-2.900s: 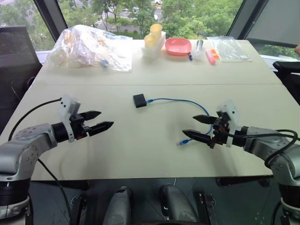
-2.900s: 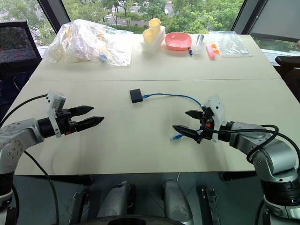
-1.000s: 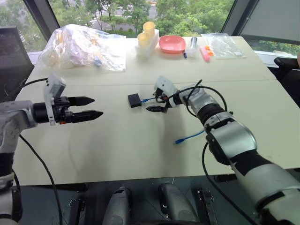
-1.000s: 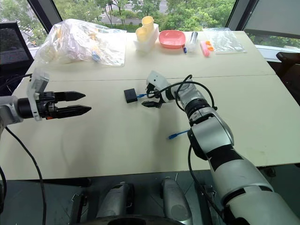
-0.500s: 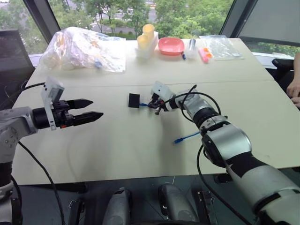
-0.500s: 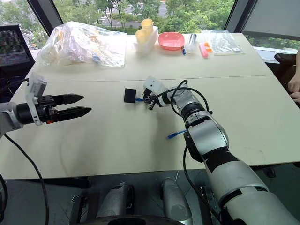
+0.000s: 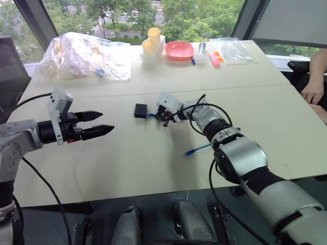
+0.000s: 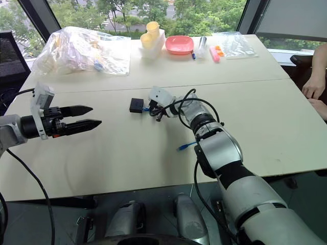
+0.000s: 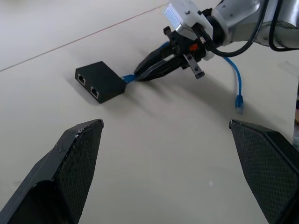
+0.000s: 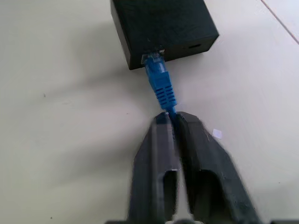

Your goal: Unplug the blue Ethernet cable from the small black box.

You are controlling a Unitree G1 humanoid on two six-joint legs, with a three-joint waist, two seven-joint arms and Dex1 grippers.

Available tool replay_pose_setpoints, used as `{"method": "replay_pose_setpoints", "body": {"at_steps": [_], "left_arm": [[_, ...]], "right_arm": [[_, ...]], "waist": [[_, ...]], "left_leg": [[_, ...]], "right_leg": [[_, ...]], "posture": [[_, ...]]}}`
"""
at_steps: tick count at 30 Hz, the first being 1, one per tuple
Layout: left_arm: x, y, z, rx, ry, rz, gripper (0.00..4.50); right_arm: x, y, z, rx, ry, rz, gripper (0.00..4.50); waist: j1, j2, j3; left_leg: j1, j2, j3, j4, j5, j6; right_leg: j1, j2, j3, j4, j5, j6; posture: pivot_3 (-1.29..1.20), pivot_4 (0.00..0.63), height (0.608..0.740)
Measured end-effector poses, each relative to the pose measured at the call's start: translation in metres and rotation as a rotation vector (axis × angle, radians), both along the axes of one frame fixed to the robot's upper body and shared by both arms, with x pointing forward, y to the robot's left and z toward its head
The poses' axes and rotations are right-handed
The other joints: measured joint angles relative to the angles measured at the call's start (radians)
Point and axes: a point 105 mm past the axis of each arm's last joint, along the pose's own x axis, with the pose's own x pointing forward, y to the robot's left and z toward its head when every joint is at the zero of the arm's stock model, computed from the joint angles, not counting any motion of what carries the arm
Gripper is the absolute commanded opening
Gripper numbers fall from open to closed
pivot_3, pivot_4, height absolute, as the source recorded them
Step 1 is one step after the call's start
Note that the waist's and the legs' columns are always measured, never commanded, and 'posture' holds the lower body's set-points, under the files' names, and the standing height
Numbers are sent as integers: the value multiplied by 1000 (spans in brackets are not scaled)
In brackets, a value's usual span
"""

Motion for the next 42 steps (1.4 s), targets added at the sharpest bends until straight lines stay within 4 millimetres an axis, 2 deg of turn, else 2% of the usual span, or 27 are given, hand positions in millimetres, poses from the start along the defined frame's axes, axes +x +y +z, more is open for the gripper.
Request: {"method": "replay_pose_setpoints", "body": {"at_steps": [3, 4, 5, 12, 15, 17, 19, 25, 26, 31, 35, 37, 38, 41, 42], "left_arm": [[-5, 4, -1, -6, 8, 19, 4500], [-6, 5, -2, -5, 13, 26, 4500], [-6, 6, -3, -3, 15, 34, 4500], [-13, 3, -4, 7, 13, 42, 4500], [-22, 6, -6, 12, 24, 70, 4500], [-30, 8, -8, 16, 38, 88, 4500], [-37, 11, -9, 20, 53, 103, 4500], [-44, 13, -7, 23, 51, 132, 4500], [-43, 13, -7, 24, 49, 139, 4500], [-36, 10, -1, 19, 20, 135, 4500], [-17, 1, 7, -44, -23, 100, 4500], [-11, 2, 7, -55, -28, 101, 4500], [-5, 1, 9, -72, -29, 95, 4500], [25, -1, 33, -152, -91, 63, 4500], [31, 2, 41, -167, -113, 66, 4500]], "right_arm": [[3, -2, 2, 7, -13, -25, 3435], [3, -2, 3, 10, -14, -30, 4057], [4, -2, 3, 15, -13, -36, 4437], [1, 3, 1, 62, 44, -51, 4437], [-2, 7, -1, 59, 62, -27, 4437], [-3, 8, -1, 57, 72, -25, 3938], [-6, 11, -3, 60, 90, -12, 3243], [-11, 18, -7, 67, 124, 11, 260], [-12, 21, -8, 75, 132, 15, 59], [-12, 23, -8, 108, 143, -7, 59], [-3, 17, -4, 77, 39, -37, 59], [2, 7, 0, 47, -8, -49, 59], [6, -4, 3, 13, -46, -51, 59], [16, -41, 24, -100, -188, -5, 59], [17, -45, 33, -111, -224, 18, 59]], "waist": [[0, 0, 0], [1, 0, 0], [1, 0, 0], [-1, 0, 0], [-5, 0, 0], [-6, 0, 0], [-6, 0, 0], [-6, -1, 0], [-7, -1, -1], [-16, -2, -1], [-18, -2, -1], [-15, -2, -1], [-11, -1, -1], [12, -3, 2], [8, -3, 1]], "left_leg": [[0, 0, 0, 0, 0, 0], [0, 0, 0, 0, 0, 0], [0, 0, 0, 0, 0, 0], [0, 0, 1, -1, 0, 0], [0, 1, 1, -1, 0, 0], [0, 1, 1, -2, 0, 0], [0, 1, 1, -1, 0, 0], [2, 1, 1, 0, 0, 0], [2, 1, 1, 0, 0, 0], [2, 1, 1, -1, 0, 0], [2, 0, 2, 0, 0, 0], [1, 0, 2, 0, 0, 0], [0, -1, 1, 0, 0, 0], [-4, -2, 1, 0, 0, 0], [-5, -2, 2, 0, 0, 0]], "right_leg": [[0, 0, 0, 0, 0, 0], [0, 0, 0, 0, 0, 0], [0, 0, 0, 0, 0, 0], [0, 0, 1, 0, 0, 0], [-1, 0, 1, -1, 0, 0], [-1, 0, 2, -1, 0, 0], [-1, 0, 2, -1, 0, 0], [1, 0, 2, -1, -2, -4], [1, 0, 2, -1, -2, -4], [1, 0, 2, -1, -2, -4], [1, 0, 2, -1, -2, -4], [1, 0, 2, -2, -2, -4], [0, 0, 2, -3, -2, -3], [-2, 1, 2, -5, -1, -1], [-3, 1, 2, -6, -1, 0]], "posture": [[0, 150, 735], [0, 150, 735], [0, 150, 735], [0, 150, 735], [0, 150, 735], [0, 150, 735], [0, 150, 735], [0, 150, 735], [0, 150, 735], [0, 150, 735], [0, 150, 735], [0, 150, 735], [0, 150, 735], [0, 150, 735], [0, 150, 735]]}}
